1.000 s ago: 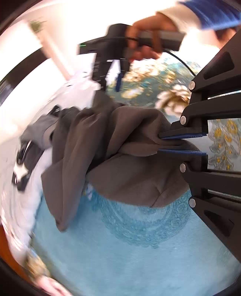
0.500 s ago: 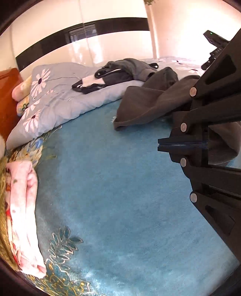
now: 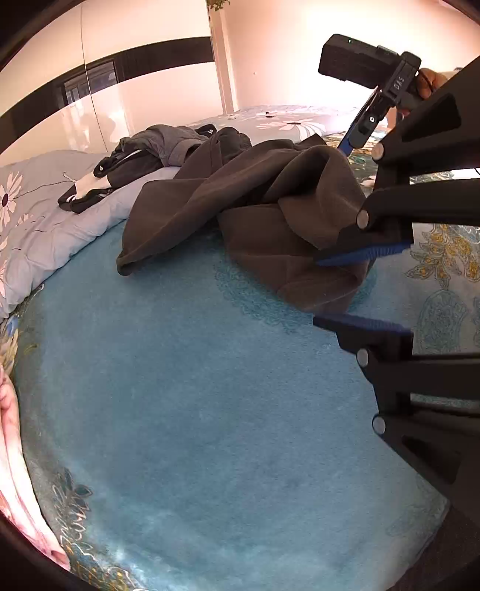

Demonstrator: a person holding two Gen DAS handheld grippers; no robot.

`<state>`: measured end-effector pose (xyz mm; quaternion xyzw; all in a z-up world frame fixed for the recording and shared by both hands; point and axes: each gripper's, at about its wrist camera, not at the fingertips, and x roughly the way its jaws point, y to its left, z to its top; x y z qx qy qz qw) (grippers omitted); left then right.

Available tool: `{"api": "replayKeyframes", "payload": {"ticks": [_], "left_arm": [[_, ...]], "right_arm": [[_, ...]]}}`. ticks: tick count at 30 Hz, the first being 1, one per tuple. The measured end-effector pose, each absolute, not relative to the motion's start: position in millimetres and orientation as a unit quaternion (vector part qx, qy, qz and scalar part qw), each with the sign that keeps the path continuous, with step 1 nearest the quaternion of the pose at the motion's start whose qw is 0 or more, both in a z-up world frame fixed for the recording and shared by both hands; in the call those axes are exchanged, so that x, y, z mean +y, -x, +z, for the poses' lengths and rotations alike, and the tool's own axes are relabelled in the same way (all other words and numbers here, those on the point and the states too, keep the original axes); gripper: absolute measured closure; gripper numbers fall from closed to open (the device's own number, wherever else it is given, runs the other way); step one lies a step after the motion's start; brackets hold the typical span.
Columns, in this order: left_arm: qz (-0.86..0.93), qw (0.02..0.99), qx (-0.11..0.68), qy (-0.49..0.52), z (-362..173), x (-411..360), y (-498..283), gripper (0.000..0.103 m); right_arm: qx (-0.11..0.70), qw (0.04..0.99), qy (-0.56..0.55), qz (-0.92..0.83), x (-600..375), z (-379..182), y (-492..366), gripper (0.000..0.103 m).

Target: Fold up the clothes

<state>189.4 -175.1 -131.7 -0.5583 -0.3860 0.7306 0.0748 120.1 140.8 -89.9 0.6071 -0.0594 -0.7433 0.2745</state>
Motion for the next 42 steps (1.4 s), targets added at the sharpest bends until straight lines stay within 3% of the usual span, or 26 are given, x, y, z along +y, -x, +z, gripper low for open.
{"api": "replayKeyframes", "payload": {"ticks": [9,10,11,13,15,17,18,24,28,32,33,35,42], "left_arm": [[0.722,0.035,-0.426,0.544,-133.4,-198.6,-208.6,0.058],[0.722,0.029,-0.431,0.54,-133.4,-202.7,-209.3,0.058],[0.723,0.026,-0.436,0.536,-133.0,-206.8,-211.0,0.057],[0.724,0.02,-0.443,0.529,-132.3,-213.0,-213.8,0.057],[0.725,0.017,-0.445,0.526,-131.7,-216.5,-215.7,0.057],[0.725,0.014,-0.445,0.525,-131.3,-218.8,-217.1,0.057],[0.726,0.013,-0.445,0.525,-131.0,-218.9,-217.2,0.056],[0.722,0.019,-0.442,0.532,-131.9,-208.7,-206.0,0.056],[0.724,0.037,-0.413,0.551,-133.4,-188.0,-186.3,0.053],[0.707,0.053,-0.408,0.575,-148.5,-164.7,-160.3,0.052],[0.7,0.058,-0.41,0.582,-153.5,-157.9,-153.5,0.052],[0.686,0.066,-0.414,0.594,-163.4,-144.1,-139.7,0.052],[0.651,0.073,-0.418,0.63,-197.2,-102.1,-95.2,0.054]], "right_arm": [[-0.004,0.299,-0.599,-0.742,90.5,-116.1,-121.0,0.044],[-0.001,0.311,-0.597,-0.74,84.2,-114.1,-119.7,0.048],[-0.006,0.327,-0.594,-0.735,77.8,-111.0,-117.8,0.062],[-0.028,0.367,-0.588,-0.72,64.8,-102.9,-113.2,0.075],[-0.066,0.396,-0.581,-0.708,54.7,-95.2,-102.0,0.079],[-0.108,0.414,-0.577,-0.696,45.2,-88.8,-83.3,0.091],[-0.132,0.419,-0.574,-0.691,39.9,-84.9,-71.3,0.091],[-0.277,0.359,-0.52,-0.724,42.2,-66.9,21.9,0.092],[-0.281,0.283,-0.558,-0.727,39.0,-90.2,58.1,0.092],[-0.266,0.268,-0.578,-0.724,40.3,-93.7,61.1,0.088],[-0.258,0.274,-0.578,-0.724,44.4,-89.0,57.4,0.083],[-0.245,0.284,-0.572,-0.729,53.2,-78.2,46.6,0.06],[-0.212,0.257,-0.55,-0.766,110.2,-49.0,1.9,0.053]]}}
